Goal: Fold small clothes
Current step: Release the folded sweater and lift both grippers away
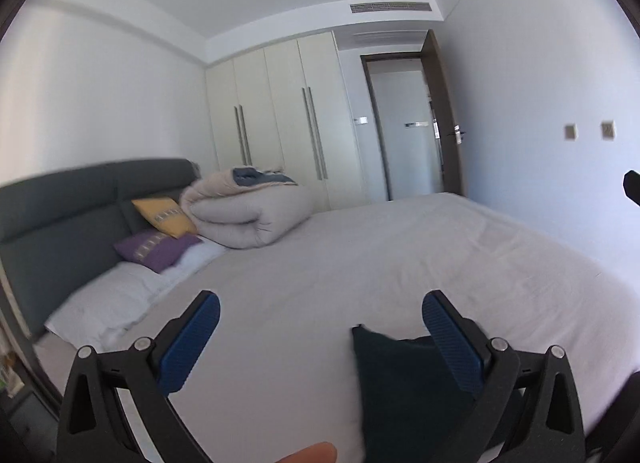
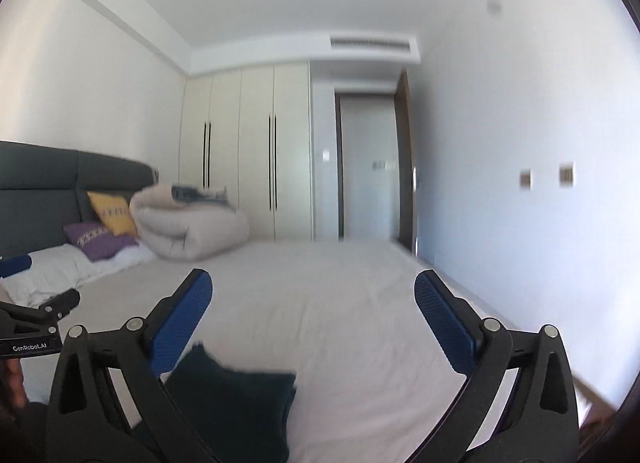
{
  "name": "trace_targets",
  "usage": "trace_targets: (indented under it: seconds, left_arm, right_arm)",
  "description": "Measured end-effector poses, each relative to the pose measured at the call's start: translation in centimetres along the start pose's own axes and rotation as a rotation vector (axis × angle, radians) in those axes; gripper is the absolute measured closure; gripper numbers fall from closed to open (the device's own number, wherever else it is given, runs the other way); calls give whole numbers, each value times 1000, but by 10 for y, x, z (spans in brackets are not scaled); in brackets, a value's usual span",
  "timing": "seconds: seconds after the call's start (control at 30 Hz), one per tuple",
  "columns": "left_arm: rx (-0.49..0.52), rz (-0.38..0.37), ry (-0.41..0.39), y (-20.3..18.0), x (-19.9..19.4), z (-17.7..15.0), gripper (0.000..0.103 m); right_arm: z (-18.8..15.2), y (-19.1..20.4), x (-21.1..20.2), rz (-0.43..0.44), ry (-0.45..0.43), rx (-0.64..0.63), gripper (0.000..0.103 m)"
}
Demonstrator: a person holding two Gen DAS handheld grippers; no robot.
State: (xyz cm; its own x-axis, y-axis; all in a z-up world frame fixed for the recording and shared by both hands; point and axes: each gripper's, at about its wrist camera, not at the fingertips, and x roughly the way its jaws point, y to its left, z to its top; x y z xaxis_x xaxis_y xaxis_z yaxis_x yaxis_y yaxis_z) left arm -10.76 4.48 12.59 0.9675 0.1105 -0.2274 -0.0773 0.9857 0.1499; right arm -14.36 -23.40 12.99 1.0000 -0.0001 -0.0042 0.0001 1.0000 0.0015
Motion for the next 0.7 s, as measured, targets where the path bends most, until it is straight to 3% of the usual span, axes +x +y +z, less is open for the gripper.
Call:
trace_targets:
  seconds: [0.17, 0.27, 0.37, 0.47, 0.53, 0.7]
  left_arm:
    - [-62, -20, 104, 9, 10, -2, 0]
    - [-144, -108, 298, 12, 42, -25, 0]
    - [-201, -141, 392, 12, 62, -45, 0]
    - [-164, -135, 451, 2, 73, -62, 0]
    - [-152, -149, 473, -6, 77, -70, 0]
    - [-137, -171, 511, -18, 81, -83, 0]
  right_arm:
    - [20, -1, -15, 46, 23, 34, 0]
    - [1, -5, 0, 25, 257, 29, 0]
    - [-24, -9, 13, -3, 455, 67, 0]
    - [-55, -8, 36, -30, 607, 76, 0]
    - [-72, -6, 50, -57, 666, 75, 0]
    - [-85, -6, 52, -72, 713, 80, 0]
